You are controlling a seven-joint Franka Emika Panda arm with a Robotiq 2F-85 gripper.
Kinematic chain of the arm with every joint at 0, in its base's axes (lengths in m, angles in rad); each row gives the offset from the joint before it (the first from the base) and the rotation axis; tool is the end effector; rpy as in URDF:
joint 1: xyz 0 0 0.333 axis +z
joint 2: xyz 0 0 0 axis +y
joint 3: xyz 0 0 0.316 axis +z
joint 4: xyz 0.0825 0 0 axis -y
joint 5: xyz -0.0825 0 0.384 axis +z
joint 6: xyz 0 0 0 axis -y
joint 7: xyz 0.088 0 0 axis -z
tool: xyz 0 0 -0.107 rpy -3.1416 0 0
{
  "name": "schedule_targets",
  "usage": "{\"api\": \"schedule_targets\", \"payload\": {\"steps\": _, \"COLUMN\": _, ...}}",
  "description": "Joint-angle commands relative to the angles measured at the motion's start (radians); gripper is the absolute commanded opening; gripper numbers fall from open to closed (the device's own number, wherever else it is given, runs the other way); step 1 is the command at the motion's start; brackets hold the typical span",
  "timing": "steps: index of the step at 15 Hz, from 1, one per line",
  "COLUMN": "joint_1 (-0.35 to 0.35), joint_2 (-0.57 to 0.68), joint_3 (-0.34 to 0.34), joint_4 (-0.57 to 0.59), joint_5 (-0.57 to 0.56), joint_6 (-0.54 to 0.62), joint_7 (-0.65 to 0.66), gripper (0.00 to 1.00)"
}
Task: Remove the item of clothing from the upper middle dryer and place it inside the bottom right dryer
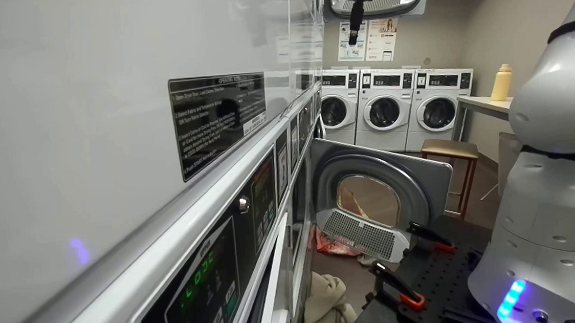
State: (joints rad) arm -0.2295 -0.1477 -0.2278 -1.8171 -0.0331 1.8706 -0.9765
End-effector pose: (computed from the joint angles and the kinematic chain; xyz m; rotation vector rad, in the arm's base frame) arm 0.4745 -0.2453 0.6125 2.9013 0.7795 0.2252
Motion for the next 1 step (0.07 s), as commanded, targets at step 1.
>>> {"api": "schedule_targets", "payload": {"steps": 1, "joint_1": 0.018, "joint_2": 0.007, "joint_3": -0.013, "joint_4": 0.009, "joint_5": 0.011, "joint_6": -0.022, "joint_7": 0.007, "gripper": 1.00}}
